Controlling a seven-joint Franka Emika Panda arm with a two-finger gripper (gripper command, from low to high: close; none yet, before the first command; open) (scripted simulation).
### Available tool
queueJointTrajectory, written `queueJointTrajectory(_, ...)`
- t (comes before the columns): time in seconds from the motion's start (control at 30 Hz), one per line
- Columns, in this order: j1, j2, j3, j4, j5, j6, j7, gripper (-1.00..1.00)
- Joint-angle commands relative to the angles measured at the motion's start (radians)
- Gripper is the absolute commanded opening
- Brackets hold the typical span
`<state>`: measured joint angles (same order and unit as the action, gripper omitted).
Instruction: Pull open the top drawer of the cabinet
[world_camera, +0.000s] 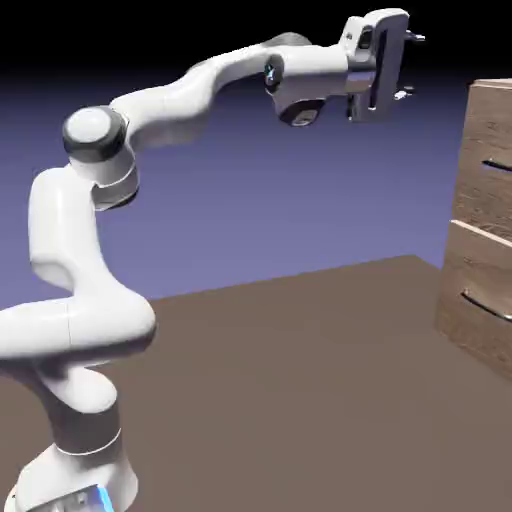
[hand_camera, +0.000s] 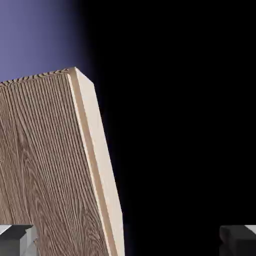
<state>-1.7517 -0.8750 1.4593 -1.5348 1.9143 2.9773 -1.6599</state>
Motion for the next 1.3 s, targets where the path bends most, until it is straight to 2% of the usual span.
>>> queueJointTrajectory(0.0,-0.032,-0.006,0.026,0.023,0.035,-0.001,-0.044,0.0)
queueJointTrajectory(0.63,-0.639,-0.111,0.529,0.462,0.694,-0.022,-0.87,0.0)
queueJointTrajectory(1.27,-0.027,0.384,-0.133,0.591,0.55,0.009,-0.71,0.0)
